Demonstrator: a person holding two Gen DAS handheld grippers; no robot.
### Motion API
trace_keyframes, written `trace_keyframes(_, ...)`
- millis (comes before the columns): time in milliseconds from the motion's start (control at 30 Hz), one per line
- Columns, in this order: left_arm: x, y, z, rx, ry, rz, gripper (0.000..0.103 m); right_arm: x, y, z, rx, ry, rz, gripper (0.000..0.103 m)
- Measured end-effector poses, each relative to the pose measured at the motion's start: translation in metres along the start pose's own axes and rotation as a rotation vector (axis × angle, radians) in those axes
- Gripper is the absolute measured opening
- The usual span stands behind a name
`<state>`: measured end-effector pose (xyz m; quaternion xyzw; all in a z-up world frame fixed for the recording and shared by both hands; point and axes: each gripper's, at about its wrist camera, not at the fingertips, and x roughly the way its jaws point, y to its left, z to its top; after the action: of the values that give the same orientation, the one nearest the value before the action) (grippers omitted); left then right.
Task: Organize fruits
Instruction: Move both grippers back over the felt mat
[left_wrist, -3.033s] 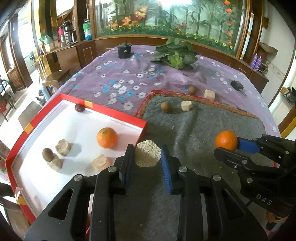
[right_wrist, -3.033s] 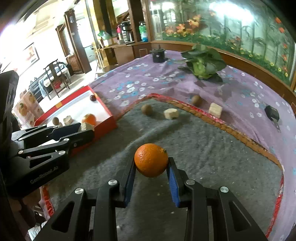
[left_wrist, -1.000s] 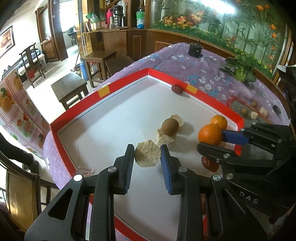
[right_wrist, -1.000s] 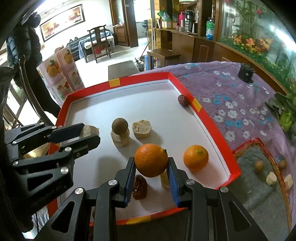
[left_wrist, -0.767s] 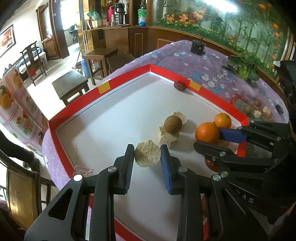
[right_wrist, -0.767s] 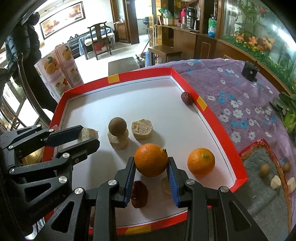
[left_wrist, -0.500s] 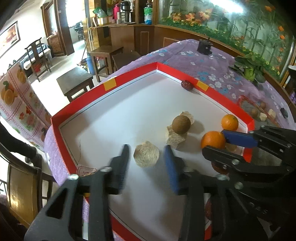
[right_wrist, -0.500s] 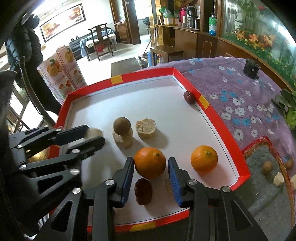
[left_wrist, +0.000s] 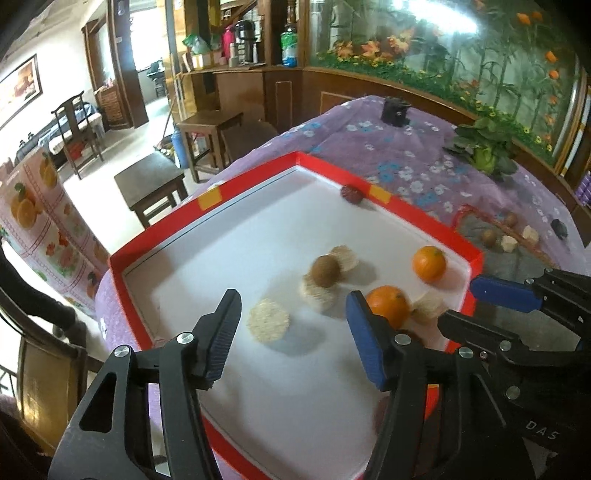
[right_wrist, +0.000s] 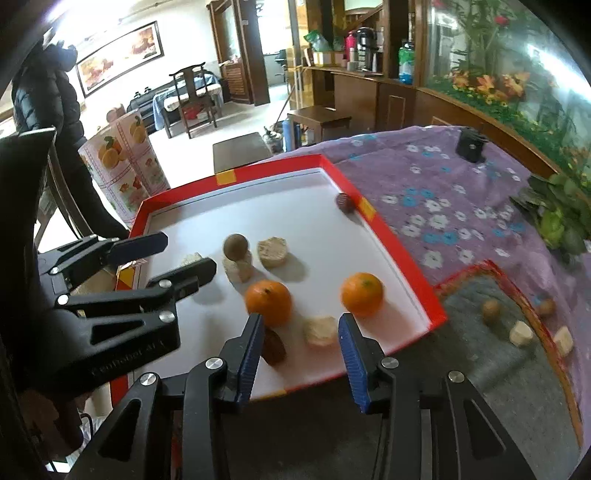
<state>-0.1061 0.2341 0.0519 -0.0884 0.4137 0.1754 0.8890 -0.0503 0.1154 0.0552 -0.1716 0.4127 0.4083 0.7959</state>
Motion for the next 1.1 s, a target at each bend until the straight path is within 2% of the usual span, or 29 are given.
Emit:
trace_keyframes(133, -0.005, -0.019, 0.003, 0.029, -0.006, -0.026, 0.060, -0.013, -0.020, -0.011, 0.045, -0.014, -0.018, 0.041)
trace_keyframes(233, -0.007, -0.037, 0.005, 0.058, -0.004, -0.049, 0.065, -0.023, -0.040, -0.023, 0.088, -0.021, -0.040, 0.041)
trace_keyframes(767, 0.010, -0.132, 0.028, 0.186, 0.067, -0.182, 0.065, -0.057, -0.134, -0.074, 0.249, -0.020, -0.127, 0.042)
trace_keyframes(1100, 0.046, -0.187, 0.049, 0.268, 0.120, -0.226, 0.065, -0.062, -0.171, -0.088, 0.283, -0.010, -0.148, 0.042)
